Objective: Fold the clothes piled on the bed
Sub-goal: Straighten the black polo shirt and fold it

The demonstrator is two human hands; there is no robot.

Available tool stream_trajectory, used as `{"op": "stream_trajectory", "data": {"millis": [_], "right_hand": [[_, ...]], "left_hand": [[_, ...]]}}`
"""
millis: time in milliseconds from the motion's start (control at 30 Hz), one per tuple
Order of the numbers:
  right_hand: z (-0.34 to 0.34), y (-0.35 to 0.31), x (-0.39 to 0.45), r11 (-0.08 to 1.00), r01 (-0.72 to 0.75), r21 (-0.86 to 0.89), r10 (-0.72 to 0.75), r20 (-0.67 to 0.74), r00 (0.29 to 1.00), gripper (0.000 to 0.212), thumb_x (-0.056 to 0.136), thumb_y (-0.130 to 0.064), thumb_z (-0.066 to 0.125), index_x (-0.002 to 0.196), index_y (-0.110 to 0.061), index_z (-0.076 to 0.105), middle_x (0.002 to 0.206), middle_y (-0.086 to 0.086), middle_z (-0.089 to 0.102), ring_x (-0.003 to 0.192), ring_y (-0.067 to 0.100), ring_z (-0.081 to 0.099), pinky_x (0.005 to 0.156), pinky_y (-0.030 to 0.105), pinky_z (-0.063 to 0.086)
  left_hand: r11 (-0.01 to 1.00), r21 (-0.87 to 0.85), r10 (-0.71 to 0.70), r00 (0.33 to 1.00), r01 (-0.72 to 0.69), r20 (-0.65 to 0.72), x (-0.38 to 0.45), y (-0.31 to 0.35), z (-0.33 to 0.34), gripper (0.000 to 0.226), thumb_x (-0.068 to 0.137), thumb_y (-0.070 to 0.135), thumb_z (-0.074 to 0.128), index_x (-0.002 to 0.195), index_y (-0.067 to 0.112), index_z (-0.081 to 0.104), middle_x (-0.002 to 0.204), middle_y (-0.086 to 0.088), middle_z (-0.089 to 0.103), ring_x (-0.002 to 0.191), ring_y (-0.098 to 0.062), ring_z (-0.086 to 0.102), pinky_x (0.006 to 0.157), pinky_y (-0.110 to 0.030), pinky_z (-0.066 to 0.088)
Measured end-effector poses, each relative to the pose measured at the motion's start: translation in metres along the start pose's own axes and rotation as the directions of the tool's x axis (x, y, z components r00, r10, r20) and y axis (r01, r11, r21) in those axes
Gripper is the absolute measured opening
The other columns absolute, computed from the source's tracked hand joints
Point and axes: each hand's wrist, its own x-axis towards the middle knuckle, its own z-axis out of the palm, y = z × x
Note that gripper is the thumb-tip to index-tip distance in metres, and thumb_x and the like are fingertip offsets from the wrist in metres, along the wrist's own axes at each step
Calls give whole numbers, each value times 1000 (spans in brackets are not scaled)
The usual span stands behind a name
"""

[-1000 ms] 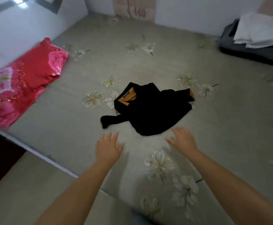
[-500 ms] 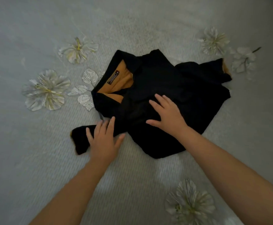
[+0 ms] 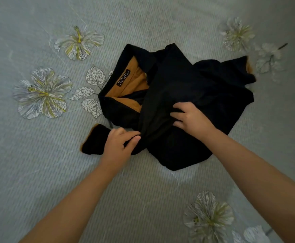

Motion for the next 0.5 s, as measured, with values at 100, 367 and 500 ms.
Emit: {"op": "stream_trajectory", "data": {"millis": [100, 367, 500], "right_hand": [[-22, -2, 7, 997, 55, -57, -55, 6, 998, 16, 66, -17, 68, 64, -1, 70, 63, 12, 65, 56, 27, 61, 59, 26, 49], [-162, 60, 5, 814, -557, 166, 559, -484, 673, 28, 89, -17, 50, 82, 7, 63, 77, 29, 63, 71, 40, 63, 55, 35, 42], [-183, 120, -19, 36, -385, 922, 999, -21, 44, 26, 89, -1, 42, 114, -1, 50, 117, 19, 56, 88, 32, 60, 71, 40, 54]], "left_hand": [[998, 45, -35, 991, 41, -128, 7, 0, -10, 44, 82, 39, 47, 100, 5, 70, 75, -1, 52, 81, -17, 46, 70, -17, 29], [934, 211, 333, 915, -287, -229, 143, 128, -31, 49, 86, 33, 36, 105, -5, 61, 91, -23, 61, 85, -38, 55, 81, -29, 29], [880, 325, 382, 923, -346, -53, 175, 160, -22, 62, 85, 41, 37, 132, 1, 43, 121, -22, 51, 111, -35, 46, 97, -39, 31]]}}
